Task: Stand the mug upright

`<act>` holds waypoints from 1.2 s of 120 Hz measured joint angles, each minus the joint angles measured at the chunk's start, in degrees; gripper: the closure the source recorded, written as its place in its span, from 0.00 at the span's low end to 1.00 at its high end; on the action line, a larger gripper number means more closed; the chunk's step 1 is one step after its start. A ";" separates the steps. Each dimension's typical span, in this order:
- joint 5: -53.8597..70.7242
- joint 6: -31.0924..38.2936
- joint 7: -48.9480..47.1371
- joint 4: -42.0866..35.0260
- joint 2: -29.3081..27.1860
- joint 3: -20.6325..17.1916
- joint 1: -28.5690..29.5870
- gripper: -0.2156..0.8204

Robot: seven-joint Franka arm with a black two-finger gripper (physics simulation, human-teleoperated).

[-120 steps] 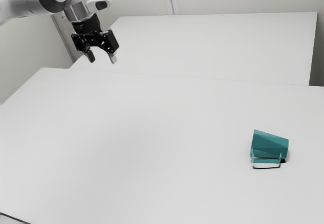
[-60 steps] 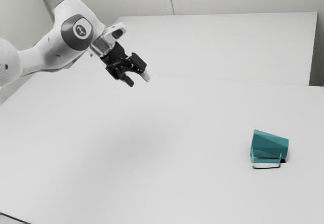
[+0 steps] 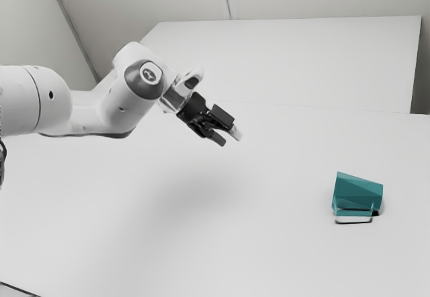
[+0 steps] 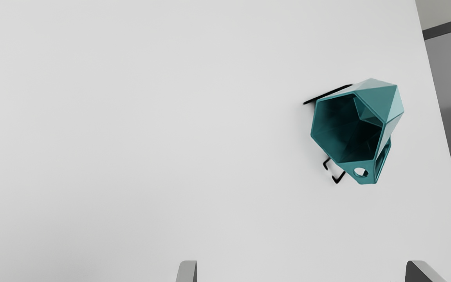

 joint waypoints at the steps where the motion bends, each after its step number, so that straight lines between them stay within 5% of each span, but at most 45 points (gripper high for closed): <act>1: -0.15 0.06 0.21 0.00 0.10 0.00 -0.14 0.23; 144: -26.27 2.61 17.03 6.48 14.97 0.01 -14.71 0.23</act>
